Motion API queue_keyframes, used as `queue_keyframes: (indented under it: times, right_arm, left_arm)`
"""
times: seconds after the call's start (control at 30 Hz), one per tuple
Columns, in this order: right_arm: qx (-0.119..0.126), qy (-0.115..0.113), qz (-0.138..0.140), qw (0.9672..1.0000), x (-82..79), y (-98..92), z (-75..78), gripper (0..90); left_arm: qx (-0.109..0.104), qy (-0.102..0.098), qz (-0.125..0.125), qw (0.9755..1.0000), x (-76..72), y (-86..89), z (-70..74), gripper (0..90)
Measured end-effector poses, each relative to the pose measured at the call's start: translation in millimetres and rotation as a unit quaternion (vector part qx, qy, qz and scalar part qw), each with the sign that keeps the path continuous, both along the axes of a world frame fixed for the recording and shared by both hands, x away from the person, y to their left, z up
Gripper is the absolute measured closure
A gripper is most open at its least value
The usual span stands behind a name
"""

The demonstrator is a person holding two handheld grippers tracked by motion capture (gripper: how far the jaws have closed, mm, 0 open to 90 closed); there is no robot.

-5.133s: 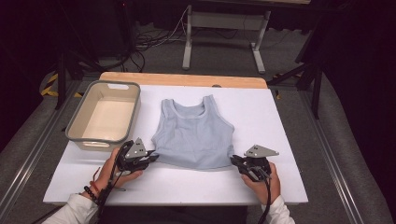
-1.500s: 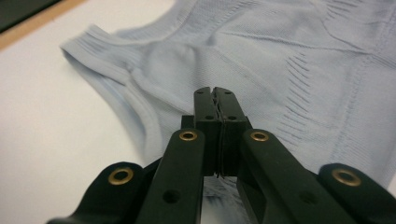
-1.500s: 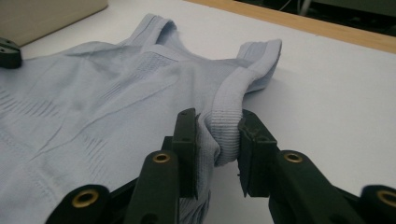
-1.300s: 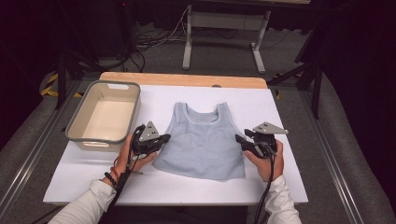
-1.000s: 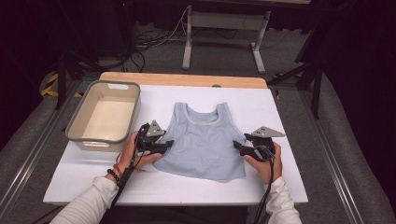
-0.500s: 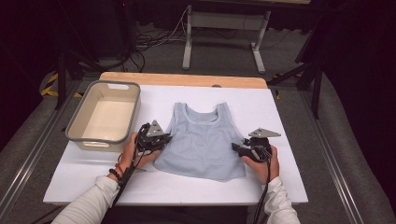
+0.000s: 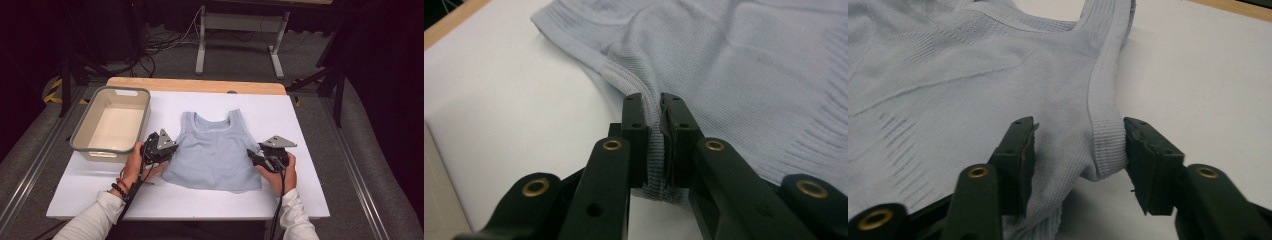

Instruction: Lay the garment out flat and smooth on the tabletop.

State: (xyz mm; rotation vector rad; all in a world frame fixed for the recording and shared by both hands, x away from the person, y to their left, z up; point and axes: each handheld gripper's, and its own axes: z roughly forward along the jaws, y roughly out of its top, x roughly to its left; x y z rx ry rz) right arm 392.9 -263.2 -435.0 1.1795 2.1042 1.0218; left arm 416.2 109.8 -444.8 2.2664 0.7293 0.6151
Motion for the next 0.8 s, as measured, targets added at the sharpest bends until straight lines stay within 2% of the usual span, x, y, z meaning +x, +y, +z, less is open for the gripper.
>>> queue_keyframes:
  times: [0.1,0.17,0.2,0.3,0.37,0.4,0.47,0.5,0.6,0.67,0.7,0.8]
  right_arm:
    - [0.005,-0.002,-0.003,1.0,0.2,-5.0,-0.9,42.3]
    - [0.01,-0.011,-0.005,0.9999,-1.5,-9.5,0.6,43.0]
    - [0.01,-0.013,-0.007,0.9998,-2.3,-11.5,1.6,44.0]
    - [0.008,-0.006,-0.01,0.9999,-1.5,-12.9,-1.2,47.1]
    - [-0.002,-0.005,-0.009,0.9999,-0.6,-10.8,-4.7,51.3]
    - [-0.012,-0.004,-0.01,0.9999,0.4,-8.6,-8.1,52.3]
    - [-0.012,0.002,-0.009,0.9999,1.7,-5.2,-12.3,52.5]
    - [-0.016,-0.003,-0.009,0.9998,1.2,-3.0,-12.1,52.3]
    - [-0.014,-0.02,-0.006,0.9997,-1.7,-1.2,-8.1,52.3]
    - [-0.012,-0.028,-0.002,0.9995,-4.0,-1.6,-5.5,52.8]
    - [-0.01,-0.033,0.0,0.9994,-5.1,-2.0,-4.4,53.9]
    - [0.0,-0.055,0.005,0.9984,-11.0,-3.7,2.3,55.2]
  left_arm:
    - [0.02,-0.006,0.006,0.9998,0.9,-3.5,-5.4,82.3]
    - [0.022,-0.006,0.009,0.9997,2.4,-2.9,-6.8,82.4]
    - [0.016,-0.004,0.011,0.9998,3.6,-2.4,-7.9,82.4]
    - [0.012,0.001,0.016,0.9998,5.7,-0.8,-9.7,82.4]
    - [-0.005,-0.001,0.007,1.0,5.3,0.6,-9.7,82.0]
    - [-0.01,-0.004,0.013,0.9999,5.4,1.6,-9.1,81.0]
    - [-0.029,-0.009,0.016,0.9994,4.6,4.2,-6.7,78.4]
    - [-0.031,-0.015,0.021,0.9992,3.7,4.8,-5.5,76.5]
    - [-0.052,-0.026,0.008,0.9982,1.5,7.8,-2.0,68.7]
    - [-0.057,-0.041,0.006,0.9975,-1.0,9.3,1.1,67.9]
    - [-0.069,-0.046,-0.003,0.9965,-2.4,10.7,3.1,66.9]
    - [-0.078,-0.056,-0.01,0.9953,-5.6,12.9,7.9,64.5]
